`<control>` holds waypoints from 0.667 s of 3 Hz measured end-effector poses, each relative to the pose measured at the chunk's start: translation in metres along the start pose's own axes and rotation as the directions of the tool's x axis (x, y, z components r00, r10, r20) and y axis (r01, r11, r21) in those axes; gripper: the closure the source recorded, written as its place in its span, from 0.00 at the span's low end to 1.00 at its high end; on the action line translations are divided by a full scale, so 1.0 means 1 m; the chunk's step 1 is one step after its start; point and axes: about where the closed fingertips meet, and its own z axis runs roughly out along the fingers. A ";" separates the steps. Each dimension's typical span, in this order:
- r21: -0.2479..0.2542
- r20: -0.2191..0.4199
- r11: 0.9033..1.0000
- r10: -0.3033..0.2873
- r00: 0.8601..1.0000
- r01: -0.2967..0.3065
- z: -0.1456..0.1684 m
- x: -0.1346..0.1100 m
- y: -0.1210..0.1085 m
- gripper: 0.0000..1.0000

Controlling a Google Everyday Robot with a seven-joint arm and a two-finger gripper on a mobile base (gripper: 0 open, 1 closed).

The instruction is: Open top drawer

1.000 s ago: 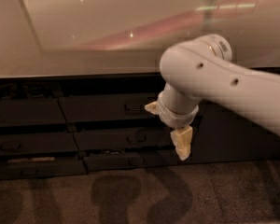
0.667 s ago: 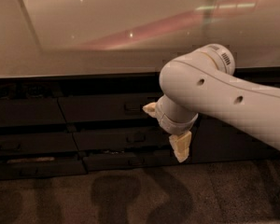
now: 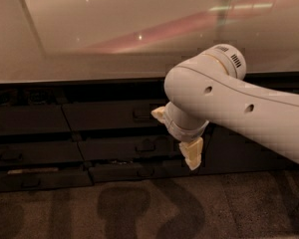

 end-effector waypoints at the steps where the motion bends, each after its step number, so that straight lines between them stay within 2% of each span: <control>1: 0.011 -0.052 1.000 0.010 0.999 -0.009 0.006 0.012 -0.008 0.00; 2: -0.004 -0.098 1.000 0.028 0.995 -0.028 0.026 0.052 -0.027 0.00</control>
Offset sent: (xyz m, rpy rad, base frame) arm 0.1251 -0.0595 -0.0261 -0.0941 -0.0428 -0.1086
